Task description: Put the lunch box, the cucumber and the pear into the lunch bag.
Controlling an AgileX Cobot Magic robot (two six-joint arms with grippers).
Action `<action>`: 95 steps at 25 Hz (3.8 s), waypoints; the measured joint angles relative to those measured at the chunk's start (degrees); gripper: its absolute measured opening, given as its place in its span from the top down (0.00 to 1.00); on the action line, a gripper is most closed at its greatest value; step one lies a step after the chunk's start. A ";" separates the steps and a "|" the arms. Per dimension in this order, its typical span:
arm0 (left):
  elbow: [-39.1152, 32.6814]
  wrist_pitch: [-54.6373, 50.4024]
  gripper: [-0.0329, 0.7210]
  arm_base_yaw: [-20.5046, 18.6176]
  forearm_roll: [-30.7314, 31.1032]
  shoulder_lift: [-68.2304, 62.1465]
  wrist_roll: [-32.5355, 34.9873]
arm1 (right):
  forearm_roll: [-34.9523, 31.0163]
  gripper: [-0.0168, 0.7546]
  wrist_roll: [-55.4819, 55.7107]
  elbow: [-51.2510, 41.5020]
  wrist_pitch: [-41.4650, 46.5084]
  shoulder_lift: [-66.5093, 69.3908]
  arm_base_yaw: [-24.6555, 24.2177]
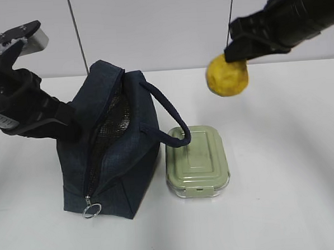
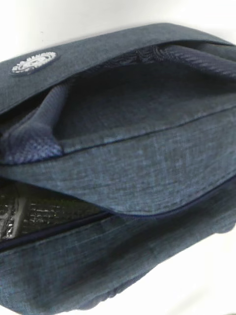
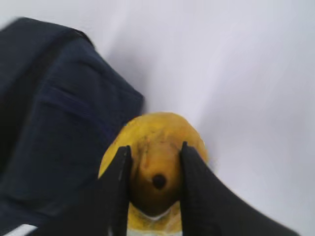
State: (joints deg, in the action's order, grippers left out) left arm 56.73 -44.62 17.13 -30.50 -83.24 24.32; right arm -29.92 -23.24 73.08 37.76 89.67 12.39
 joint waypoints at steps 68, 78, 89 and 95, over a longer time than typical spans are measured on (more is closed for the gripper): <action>0.00 0.16 0.96 0.00 0.38 0.00 0.07 | -10.14 0.38 -3.14 2.55 18.69 22.12 -2.76; 0.00 -0.07 0.96 0.00 0.38 0.00 0.07 | -20.46 0.27 -10.81 -4.10 14.60 22.66 -5.81; 0.00 -0.18 0.96 0.00 0.38 0.00 0.07 | -43.17 0.26 -32.96 -12.77 14.27 23.29 -10.14; 0.00 -0.24 0.96 0.00 0.38 0.00 0.07 | -44.90 0.26 -34.75 -12.77 14.14 25.11 -10.14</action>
State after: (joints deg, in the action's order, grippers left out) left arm 56.73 -44.86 17.13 -30.12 -83.24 24.39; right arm -74.82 -57.99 60.31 51.90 114.78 2.25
